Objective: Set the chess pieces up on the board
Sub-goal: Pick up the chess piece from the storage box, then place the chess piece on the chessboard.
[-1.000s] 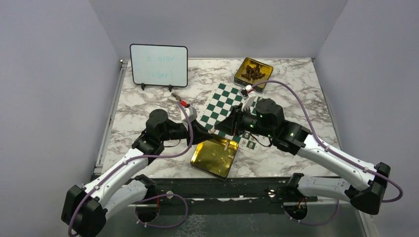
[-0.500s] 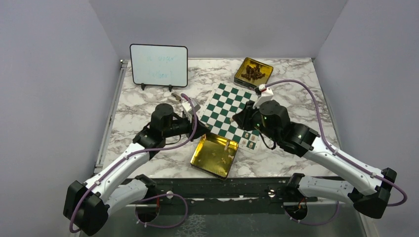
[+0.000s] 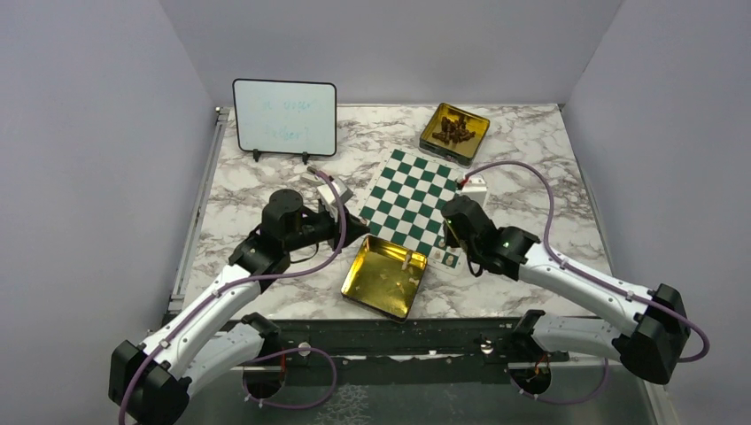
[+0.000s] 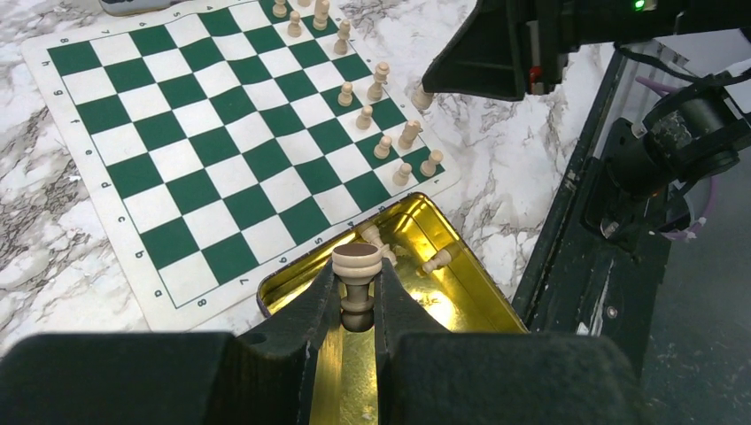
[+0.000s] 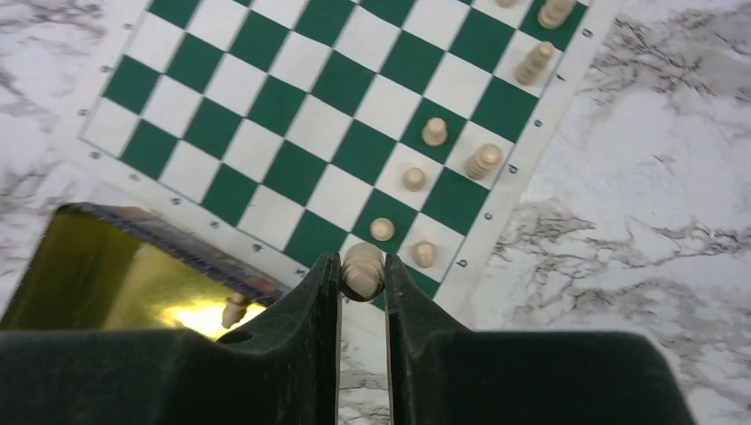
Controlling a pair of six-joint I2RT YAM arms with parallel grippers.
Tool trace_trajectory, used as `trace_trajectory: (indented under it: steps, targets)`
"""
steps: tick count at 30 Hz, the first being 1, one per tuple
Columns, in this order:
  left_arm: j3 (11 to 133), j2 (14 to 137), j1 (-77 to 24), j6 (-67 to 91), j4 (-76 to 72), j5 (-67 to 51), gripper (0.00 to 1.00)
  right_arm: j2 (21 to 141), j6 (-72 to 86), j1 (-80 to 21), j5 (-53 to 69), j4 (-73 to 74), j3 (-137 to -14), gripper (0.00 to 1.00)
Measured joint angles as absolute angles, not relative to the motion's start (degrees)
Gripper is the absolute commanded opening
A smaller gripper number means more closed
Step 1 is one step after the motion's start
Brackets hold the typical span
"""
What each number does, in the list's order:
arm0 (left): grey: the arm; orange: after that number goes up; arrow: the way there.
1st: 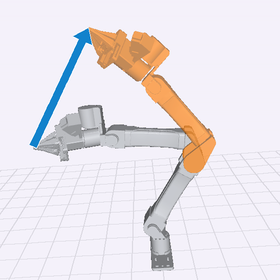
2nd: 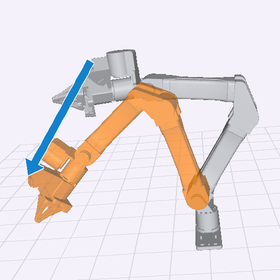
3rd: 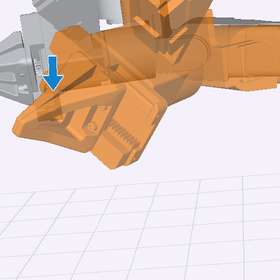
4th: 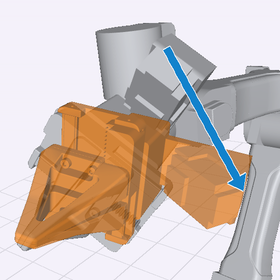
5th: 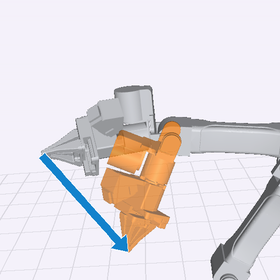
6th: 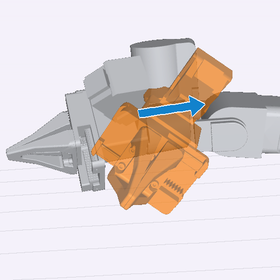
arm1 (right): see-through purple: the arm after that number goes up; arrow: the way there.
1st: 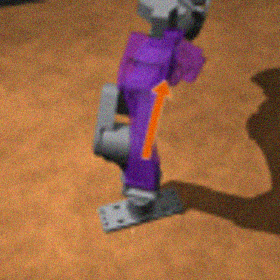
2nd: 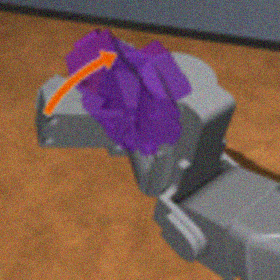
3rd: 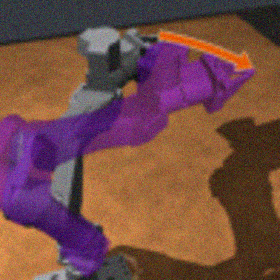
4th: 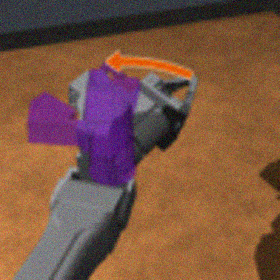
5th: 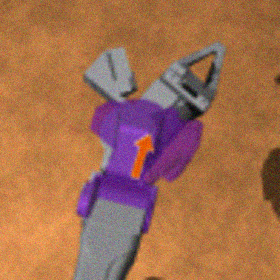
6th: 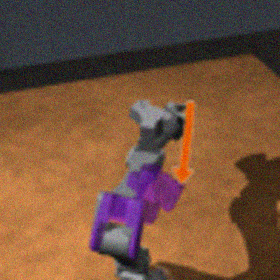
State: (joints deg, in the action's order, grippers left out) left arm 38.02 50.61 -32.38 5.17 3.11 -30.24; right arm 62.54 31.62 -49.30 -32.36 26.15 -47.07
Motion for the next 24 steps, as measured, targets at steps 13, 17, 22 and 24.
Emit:
trace_trajectory:
  steps: [13, 17, 22, 24]
  targets:
    - [37.0, 49.6, -32.4, 3.9, 3.3, -29.7, 0.1, 66.3, 31.6, -37.8, -32.3, 20.4, -41.6, 0.05]
    - [37.0, 49.6, -32.4, 3.9, 3.3, -29.7, 0.1, 67.7, 30.3, -34.8, -32.3, 17.8, -41.6, 0.05]
    - [36.9, 49.6, -32.4, 3.9, 3.3, -29.7, 0.1, 69.4, 28.9, -31.9, -32.3, 15.8, -42.3, 0.05]
    - [36.7, 49.4, -32.4, 3.9, 3.3, -29.7, 0.1, 69.9, 28.4, -31.2, -32.3, 14.8, -42.4, 0.05]
